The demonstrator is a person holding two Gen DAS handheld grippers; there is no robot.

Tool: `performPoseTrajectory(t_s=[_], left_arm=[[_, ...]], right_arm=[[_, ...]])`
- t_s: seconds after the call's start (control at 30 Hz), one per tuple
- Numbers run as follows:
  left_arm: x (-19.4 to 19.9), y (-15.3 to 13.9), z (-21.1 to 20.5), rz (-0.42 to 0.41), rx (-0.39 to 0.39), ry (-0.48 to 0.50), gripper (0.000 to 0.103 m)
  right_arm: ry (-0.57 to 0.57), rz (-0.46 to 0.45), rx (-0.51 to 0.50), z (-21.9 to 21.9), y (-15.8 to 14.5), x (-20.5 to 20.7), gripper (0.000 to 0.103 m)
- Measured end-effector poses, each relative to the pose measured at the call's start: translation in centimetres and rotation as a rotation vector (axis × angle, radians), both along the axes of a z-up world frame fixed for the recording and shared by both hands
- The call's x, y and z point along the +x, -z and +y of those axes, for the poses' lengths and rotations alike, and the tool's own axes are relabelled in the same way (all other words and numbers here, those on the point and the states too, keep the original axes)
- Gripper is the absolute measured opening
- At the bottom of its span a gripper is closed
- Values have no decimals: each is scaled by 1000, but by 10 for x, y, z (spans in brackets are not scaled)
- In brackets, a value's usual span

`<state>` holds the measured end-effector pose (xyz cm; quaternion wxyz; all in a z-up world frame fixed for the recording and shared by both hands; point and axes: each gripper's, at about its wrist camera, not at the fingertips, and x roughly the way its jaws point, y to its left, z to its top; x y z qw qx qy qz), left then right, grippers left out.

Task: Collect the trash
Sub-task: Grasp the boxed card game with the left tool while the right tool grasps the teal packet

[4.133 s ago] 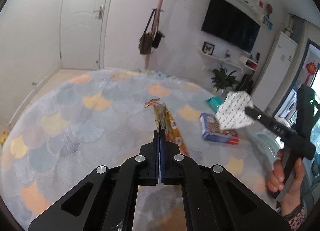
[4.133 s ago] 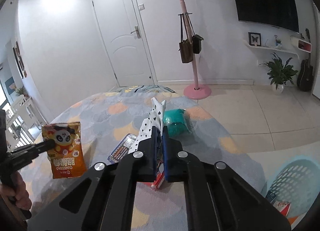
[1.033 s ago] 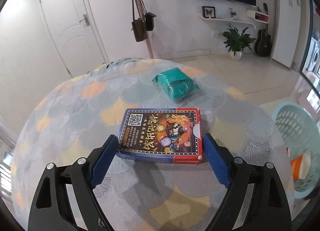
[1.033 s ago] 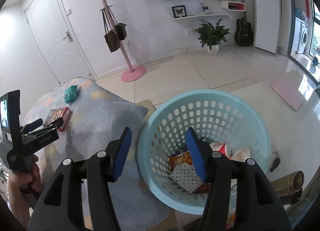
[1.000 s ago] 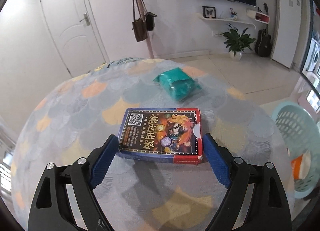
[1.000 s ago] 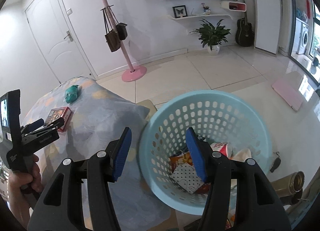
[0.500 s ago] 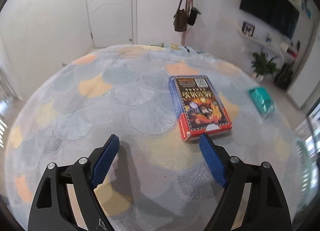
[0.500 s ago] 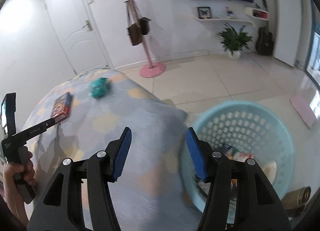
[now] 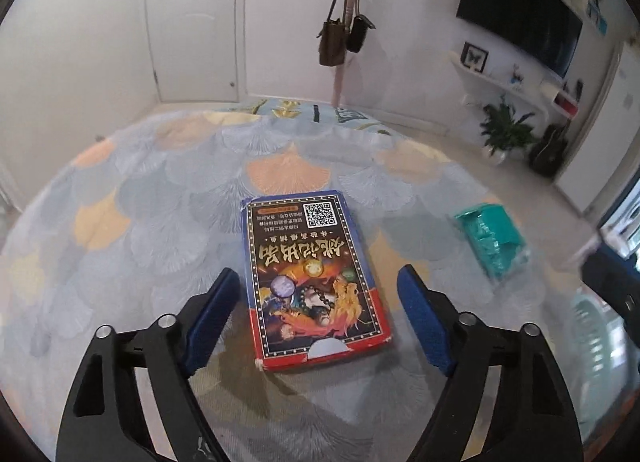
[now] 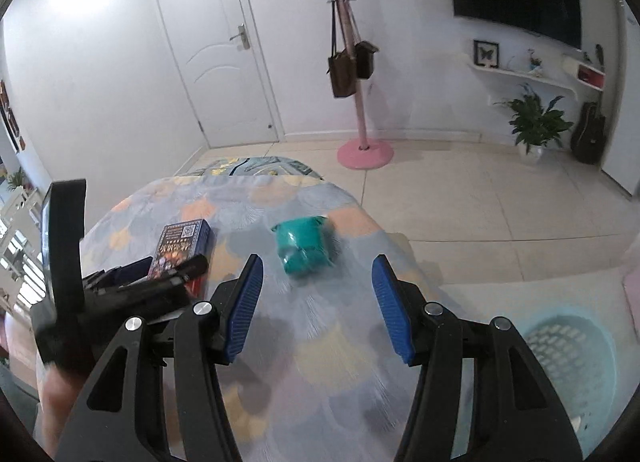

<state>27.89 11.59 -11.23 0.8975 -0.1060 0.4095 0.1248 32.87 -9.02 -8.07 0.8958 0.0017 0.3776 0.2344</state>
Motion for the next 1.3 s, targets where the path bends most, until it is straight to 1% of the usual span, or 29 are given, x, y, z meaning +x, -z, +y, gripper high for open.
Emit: performPoseTrajectory(t_s=[0.03,0.07,0.23,0.37,0.43,0.53,0.57,0.6,0.63,0.7,0.77,0.8,0.83,0.87,0.9,0.93,1.0,1.03,1.07,1.1,1.13,1.17,1.23,1.3], left_arm=[[-5,0,1,-4,4,-6,67],[-6,-1,3,-9,6,-15,64],[-16,-3,16,-53,-64,-17,61],[-23,-1,31,-111,-189,-8,61],[-26,0,35,-126,-224,-5,61],[-25,0,32,-124,-214,-6,61],[-25,0,31,-123,-209,-6,61],[-26,0,31,-125,-209,-7,61],[-27,0,32,-128,-214,-7,61],[-27,0,34,-136,-226,-7,61],[-32,-2,35,-160,-235,-14,61],[-35,-4,36,-185,-236,-20,60],[-41,-9,36,-240,-231,-26,50],[-47,-15,36,-291,-209,-34,34],[-47,-16,37,-304,-219,-5,18],[-45,-15,38,-291,-241,16,14],[-39,-9,42,-241,-266,13,12],[-36,-6,44,-224,-299,30,20],[-37,-7,45,-223,-309,36,28],[-38,-8,45,-227,-294,25,49],[-39,-11,44,-234,-266,21,67],[-38,-12,42,-232,-265,44,70],[-36,-12,36,-209,-257,93,74],[-28,-8,27,-147,-212,128,83]], right_arm=[[-7,13,-14,8,5,8,53],[-12,20,-27,14,9,13,53],[-35,45,-80,35,28,31,53],[-38,50,-99,44,40,38,53],[-29,53,-119,48,45,40,53],[-26,27,-167,57,46,41,52],[-30,17,-178,57,46,40,47],[-31,10,-191,59,46,39,37],[-28,-4,-205,60,46,36,37],[-24,-19,-196,59,44,35,36],[-20,-41,-156,52,40,31,35],[-19,-51,-132,47,37,30,35],[-17,-64,-112,44,34,28,35],[-12,-82,-86,39,30,25,35],[-9,-96,-63,35,27,23,35],[-6,-104,-47,33,25,22,35],[-2,-91,-40,30,25,22,35],[-10,-80,-41,30,26,23,35],[-14,-77,-39,29,26,23,35],[-18,-73,-33,28,26,23,35],[-20,-70,-27,29,26,23,35],[-24,-68,-18,28,26,23,35],[-21,-64,-11,26,26,22,35],[-21,-61,-2,25,27,22,35]])
